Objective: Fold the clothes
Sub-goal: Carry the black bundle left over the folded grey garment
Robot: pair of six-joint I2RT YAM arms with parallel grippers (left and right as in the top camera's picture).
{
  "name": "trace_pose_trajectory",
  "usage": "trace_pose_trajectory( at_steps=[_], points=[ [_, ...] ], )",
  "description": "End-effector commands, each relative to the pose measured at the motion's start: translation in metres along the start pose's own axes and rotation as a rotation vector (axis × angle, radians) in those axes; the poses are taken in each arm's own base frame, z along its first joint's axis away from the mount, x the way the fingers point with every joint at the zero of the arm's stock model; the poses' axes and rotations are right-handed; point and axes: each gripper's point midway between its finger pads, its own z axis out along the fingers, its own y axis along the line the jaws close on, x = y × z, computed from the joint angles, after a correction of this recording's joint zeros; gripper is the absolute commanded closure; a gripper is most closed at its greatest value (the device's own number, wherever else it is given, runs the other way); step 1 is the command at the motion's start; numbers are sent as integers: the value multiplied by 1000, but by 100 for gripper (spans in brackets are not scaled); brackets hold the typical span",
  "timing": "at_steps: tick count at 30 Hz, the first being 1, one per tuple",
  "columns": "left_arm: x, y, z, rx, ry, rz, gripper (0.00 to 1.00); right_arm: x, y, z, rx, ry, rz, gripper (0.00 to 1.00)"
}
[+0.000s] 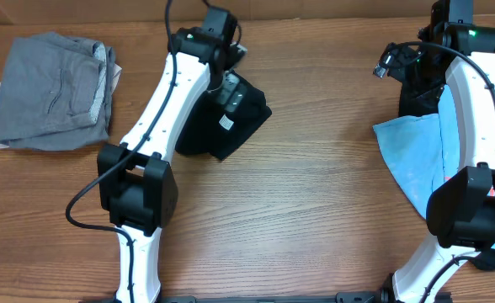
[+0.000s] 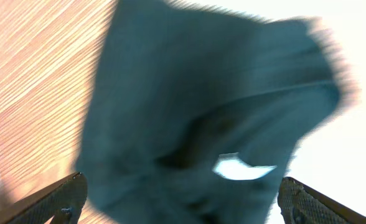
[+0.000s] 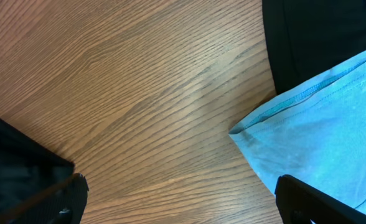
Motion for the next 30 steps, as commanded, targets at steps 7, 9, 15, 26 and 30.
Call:
trace_pose_trajectory(
  at_steps=[7, 9, 15, 26, 30],
  points=[
    [21, -50, 21, 220, 64, 25, 0, -3, 5, -10, -18, -25, -11, 0],
    [25, -56, 31, 241, 67, 27, 0, -3, 5, -10, -18, -26, -11, 0],
    [31, -74, 58, 321, 34, 69, 0, -3, 5, -10, -18, -25, -11, 0],
    [48, -79, 95, 314, 24, 70, 0, -3, 6, -10, -19, -27, -11, 0],
    [55, -81, 108, 309, 15, 70, 1, -3, 5, -10, -18, -25, -10, 0]
  ],
)
